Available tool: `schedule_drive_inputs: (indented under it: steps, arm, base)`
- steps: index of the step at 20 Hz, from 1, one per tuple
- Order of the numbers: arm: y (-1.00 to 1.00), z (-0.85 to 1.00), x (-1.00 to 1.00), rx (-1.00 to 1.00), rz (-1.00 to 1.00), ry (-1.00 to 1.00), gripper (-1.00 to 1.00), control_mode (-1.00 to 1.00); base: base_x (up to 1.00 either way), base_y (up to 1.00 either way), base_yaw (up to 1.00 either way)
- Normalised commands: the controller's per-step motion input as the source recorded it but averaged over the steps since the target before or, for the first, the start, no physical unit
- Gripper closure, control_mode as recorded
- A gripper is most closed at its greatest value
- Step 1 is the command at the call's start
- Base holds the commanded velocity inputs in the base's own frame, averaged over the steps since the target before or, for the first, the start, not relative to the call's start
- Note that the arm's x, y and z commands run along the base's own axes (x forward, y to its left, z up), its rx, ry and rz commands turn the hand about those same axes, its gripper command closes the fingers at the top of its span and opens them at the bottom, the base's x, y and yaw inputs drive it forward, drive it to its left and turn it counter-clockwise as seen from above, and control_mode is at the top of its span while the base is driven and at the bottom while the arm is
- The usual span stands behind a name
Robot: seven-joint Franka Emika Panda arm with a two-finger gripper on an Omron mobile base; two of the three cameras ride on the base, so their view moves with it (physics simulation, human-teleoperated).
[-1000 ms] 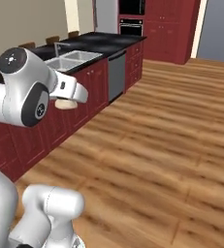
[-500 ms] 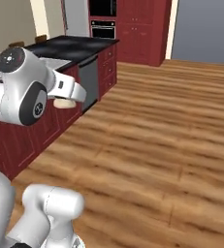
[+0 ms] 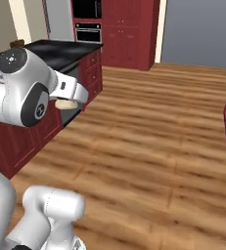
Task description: Get the candle and the liquor from the cabinet and move them to the dining counter.
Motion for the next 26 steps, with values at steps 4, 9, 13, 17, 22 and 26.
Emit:
schedule_drive_inputs:
  steps: [4, 9, 13, 17, 22, 26]
  arm:
    - [0.00, 0.00, 0.00, 0.00, 0.00, 0.00, 1.00, 1.00]
    - [0.00, 0.00, 0.00, 0.00, 0.00, 0.00, 1.00, 1.00]
    - [0.00, 0.00, 0.00, 0.00, 0.00, 0.00, 1.00, 1.00]
    - [0.00, 0.00, 0.00, 0.00, 0.00, 0.00, 1.00, 1.00]
    - [0.00, 0.00, 0.00, 0.00, 0.00, 0.00, 1.00, 1.00]
    - [0.00, 0.00, 0.00, 0.00, 0.00, 0.00, 1.00, 1.00]
  base:
    - [1.00, -0.10, -0.01]
    - [1.00, 0.00, 0.00]
    - [1.00, 0.00, 0.00]
    - [1.00, 0.00, 0.00]
    - [1.00, 0.00, 0.00]
    - [1.00, 0.00, 0.00]
